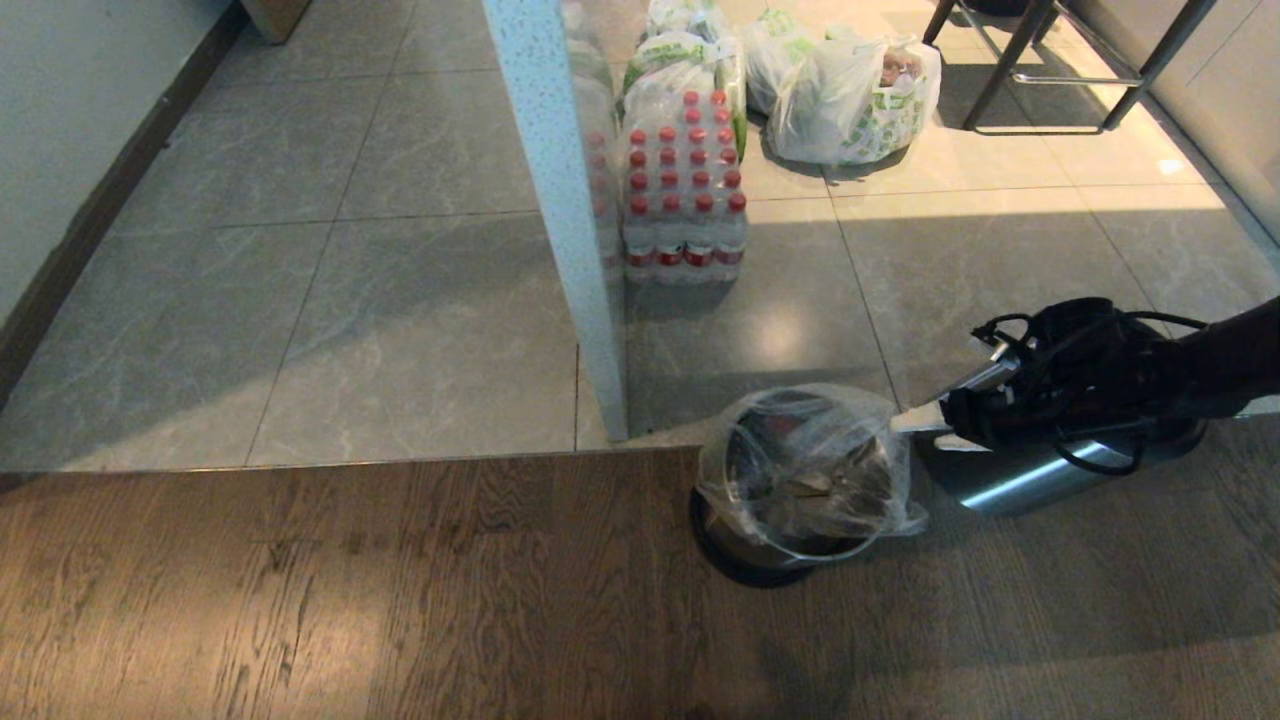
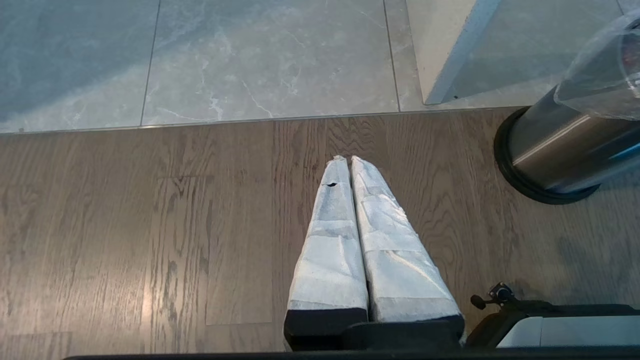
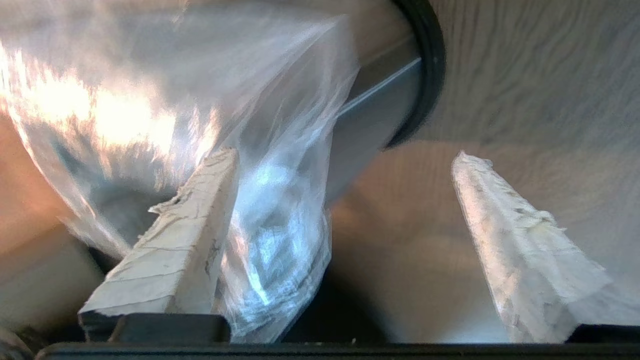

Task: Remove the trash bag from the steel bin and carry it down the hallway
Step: Pick up the trash bag

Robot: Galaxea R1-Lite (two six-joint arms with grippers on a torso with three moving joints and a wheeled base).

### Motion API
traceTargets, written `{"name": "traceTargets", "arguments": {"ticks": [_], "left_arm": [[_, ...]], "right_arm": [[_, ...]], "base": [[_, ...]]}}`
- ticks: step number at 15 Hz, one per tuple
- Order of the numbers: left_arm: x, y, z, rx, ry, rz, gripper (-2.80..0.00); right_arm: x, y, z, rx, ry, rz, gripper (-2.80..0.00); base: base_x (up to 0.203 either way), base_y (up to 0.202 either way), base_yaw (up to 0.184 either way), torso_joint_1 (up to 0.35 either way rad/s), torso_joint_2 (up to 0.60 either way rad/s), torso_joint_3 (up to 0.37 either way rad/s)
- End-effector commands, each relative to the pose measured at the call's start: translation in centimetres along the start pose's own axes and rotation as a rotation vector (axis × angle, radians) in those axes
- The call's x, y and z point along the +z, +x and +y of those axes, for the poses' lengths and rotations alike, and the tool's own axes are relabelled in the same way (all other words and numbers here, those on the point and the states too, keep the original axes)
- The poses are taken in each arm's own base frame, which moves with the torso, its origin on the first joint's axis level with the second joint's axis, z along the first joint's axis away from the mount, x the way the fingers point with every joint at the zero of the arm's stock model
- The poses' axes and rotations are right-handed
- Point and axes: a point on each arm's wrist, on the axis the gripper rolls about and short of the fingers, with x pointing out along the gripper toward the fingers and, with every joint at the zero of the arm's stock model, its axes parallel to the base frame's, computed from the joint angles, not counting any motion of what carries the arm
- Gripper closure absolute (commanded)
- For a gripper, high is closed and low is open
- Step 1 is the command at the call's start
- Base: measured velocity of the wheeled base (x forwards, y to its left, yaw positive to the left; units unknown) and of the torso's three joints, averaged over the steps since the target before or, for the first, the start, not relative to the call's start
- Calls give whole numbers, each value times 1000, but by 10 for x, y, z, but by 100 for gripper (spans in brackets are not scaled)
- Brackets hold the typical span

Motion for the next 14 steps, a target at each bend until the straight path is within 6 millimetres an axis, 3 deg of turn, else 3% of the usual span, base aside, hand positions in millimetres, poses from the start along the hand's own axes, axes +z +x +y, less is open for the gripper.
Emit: {"name": "traceTargets", "arguments": {"ticks": [1,5,8,14], "left_arm": [[0,0,0,0,0,2,0],[0,0,0,0,0,2,0],[0,0,0,0,0,2,0],[0,0,0,0,0,1,0]], "right_arm": [[-1,8,-7,15,75,5,-280],[7,5,-6,158,212,-10,-280],[8,4,-2,264,207,8,-280],[8,22,6,298,179,26,-280]], "base": [[0,0,0,0,0,0],[0,0,0,0,0,0],[0,0,0,0,0,0],[0,0,0,0,0,0]]}}
